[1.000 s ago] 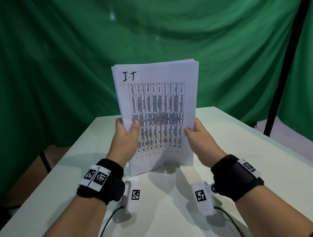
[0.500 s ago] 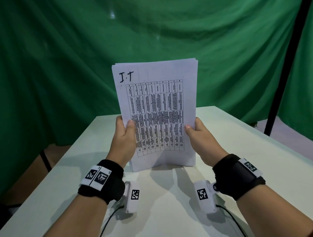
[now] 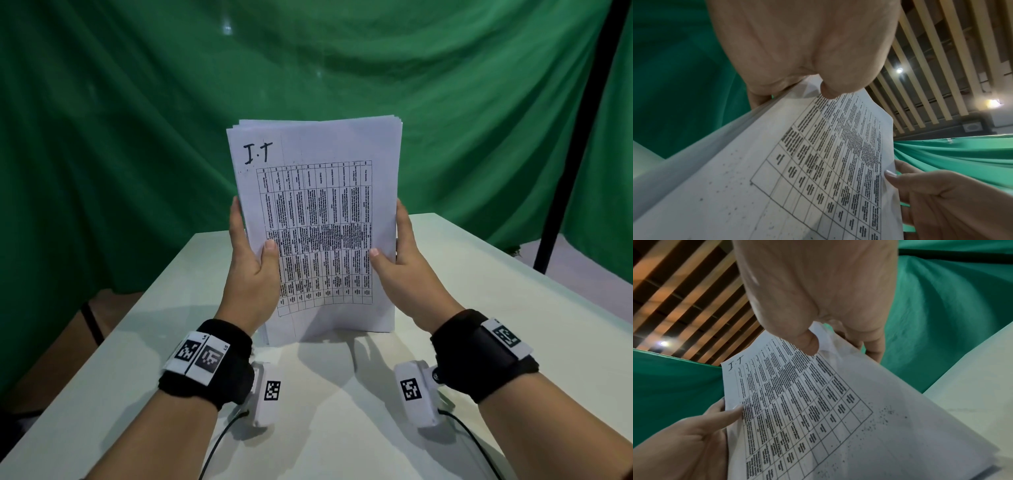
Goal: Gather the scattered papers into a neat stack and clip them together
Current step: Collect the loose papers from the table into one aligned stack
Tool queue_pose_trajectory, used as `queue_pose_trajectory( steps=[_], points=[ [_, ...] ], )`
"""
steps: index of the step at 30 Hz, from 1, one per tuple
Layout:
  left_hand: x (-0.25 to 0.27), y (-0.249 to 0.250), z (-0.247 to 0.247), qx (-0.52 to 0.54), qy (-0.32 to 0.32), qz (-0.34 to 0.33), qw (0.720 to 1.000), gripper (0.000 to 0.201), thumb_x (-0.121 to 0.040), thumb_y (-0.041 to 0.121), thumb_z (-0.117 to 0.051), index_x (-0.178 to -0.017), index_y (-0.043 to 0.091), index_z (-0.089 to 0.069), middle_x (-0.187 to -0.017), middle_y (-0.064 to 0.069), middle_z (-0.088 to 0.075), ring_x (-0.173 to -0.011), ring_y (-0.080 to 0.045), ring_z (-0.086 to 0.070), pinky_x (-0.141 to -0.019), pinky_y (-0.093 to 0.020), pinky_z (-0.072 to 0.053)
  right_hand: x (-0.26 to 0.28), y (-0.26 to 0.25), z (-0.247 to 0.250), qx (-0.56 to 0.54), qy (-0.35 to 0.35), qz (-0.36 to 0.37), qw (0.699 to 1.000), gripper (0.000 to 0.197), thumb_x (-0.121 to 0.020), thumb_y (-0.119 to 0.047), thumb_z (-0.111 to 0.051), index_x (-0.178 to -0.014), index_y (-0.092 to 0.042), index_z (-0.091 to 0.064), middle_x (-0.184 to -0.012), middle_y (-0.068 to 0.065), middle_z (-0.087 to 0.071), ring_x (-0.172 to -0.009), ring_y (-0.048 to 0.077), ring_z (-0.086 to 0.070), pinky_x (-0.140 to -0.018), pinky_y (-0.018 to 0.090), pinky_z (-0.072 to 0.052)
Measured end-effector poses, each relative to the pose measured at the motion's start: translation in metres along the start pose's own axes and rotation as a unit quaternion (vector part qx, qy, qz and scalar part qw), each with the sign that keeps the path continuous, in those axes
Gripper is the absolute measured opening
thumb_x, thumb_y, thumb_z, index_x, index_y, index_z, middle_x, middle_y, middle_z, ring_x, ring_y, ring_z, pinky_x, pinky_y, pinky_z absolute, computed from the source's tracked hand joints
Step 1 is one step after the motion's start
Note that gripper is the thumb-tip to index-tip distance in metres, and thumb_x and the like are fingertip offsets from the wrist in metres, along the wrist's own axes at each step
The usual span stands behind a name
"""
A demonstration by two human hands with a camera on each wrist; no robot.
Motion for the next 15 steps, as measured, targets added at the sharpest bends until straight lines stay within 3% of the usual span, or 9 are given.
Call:
queue_pose_trajectory(
  steps=[2, 3, 5, 7, 9, 11, 15],
  points=[
    [-0.0009, -0.0006, -0.001, -0.006, -0.007, -0.005, 1.0, 0.077, -0.114, 0.018, -0.039, -0.162, 0.053, 0.008, -0.154, 0.017, -0.047, -0.114, 0.022, -0.056, -0.091, -0.006, -0.046, -0.0015, -0.0005, 0.0005, -0.002, -0.001, 0.013, 1.0, 0.083, -0.096, -0.042, -0.051, -0.156, -0.067, 0.0, -0.168, -0.013, -0.039, -0.134, 0.021, -0.063, -0.119, 0.053, -0.044],
    [-0.0009, -0.0004, -0.0014, -0.006, -0.005, -0.008, 1.0, 0.076, -0.113, 0.018, -0.039, -0.162, 0.053, 0.008, -0.156, 0.017, -0.046, -0.12, 0.019, -0.054, -0.098, -0.01, -0.045, -0.002, 0.0002, 0.0007, 0.001, 0.003, 0.014, 1.0, 0.083, -0.096, -0.042, -0.052, -0.156, -0.067, -0.001, -0.167, -0.01, -0.042, -0.132, 0.028, -0.064, -0.118, 0.054, -0.045],
    [-0.0009, -0.002, -0.0015, -0.001, 0.001, -0.008, 1.0, 0.074, -0.113, 0.018, -0.04, -0.163, 0.05, 0.004, -0.157, 0.012, -0.048, -0.133, 0.0, -0.054, -0.113, -0.029, -0.043, -0.0021, 0.0017, 0.0017, 0.009, 0.013, 0.014, 1.0, 0.082, -0.099, -0.037, -0.053, -0.157, -0.066, -0.002, -0.158, -0.002, -0.054, -0.122, 0.04, -0.067, -0.113, 0.053, -0.05],
    [-0.0007, -0.0047, -0.0011, 0.002, 0.004, 0.005, 1.0, 0.07, -0.113, 0.02, -0.041, -0.161, 0.048, 0.0, -0.149, 0.003, -0.055, -0.126, -0.013, -0.061, -0.108, -0.035, -0.049, -0.0022, 0.0013, 0.0023, 0.014, 0.018, 0.016, 1.0, 0.081, -0.102, -0.034, -0.053, -0.158, -0.063, -0.003, -0.162, -0.003, -0.05, -0.12, 0.029, -0.07, -0.114, 0.047, -0.048],
    [-0.0011, -0.0074, -0.0008, -0.004, -0.001, 0.016, 1.0, 0.065, -0.113, 0.021, -0.041, -0.16, 0.043, -0.002, -0.14, -0.001, -0.061, -0.111, -0.011, -0.066, -0.086, -0.017, -0.054, -0.0015, -0.0009, 0.0015, 0.01, 0.013, 0.016, 1.0, 0.081, -0.103, -0.032, -0.053, -0.159, -0.06, -0.002, -0.169, -0.009, -0.039, -0.123, 0.01, -0.067, -0.115, 0.04, -0.045],
    [-0.0005, -0.0067, -0.0015, -0.007, -0.007, 0.023, 1.0, 0.064, -0.113, 0.02, -0.041, -0.16, 0.04, -0.002, -0.139, 0.0, -0.062, -0.104, -0.006, -0.066, -0.071, -0.006, -0.048, -0.0012, -0.0012, 0.0012, 0.005, 0.008, 0.015, 1.0, 0.081, -0.106, -0.027, -0.053, -0.163, -0.054, -0.002, -0.168, -0.013, -0.038, -0.136, 0.006, -0.057, -0.121, 0.039, -0.04],
    [0.0005, -0.0044, -0.0035, 0.003, -0.017, 0.029, 0.999, 0.072, -0.113, 0.015, -0.041, -0.162, 0.039, 0.004, -0.149, 0.007, -0.053, -0.109, 0.014, -0.058, -0.079, -0.006, -0.043, -0.0009, -0.0006, 0.0018, 0.002, 0.015, 0.017, 1.0, 0.081, -0.107, -0.025, -0.054, -0.165, -0.048, -0.004, -0.167, -0.018, -0.036, -0.151, 0.005, -0.04, -0.129, 0.042, -0.03]
  ],
)
Point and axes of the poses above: each hand's wrist, its own x-axis away from the middle knuckle, its own z-axis out of the back of the hand, y = z × x, the point moved 2 cm from there along -x, towards the middle knuckle
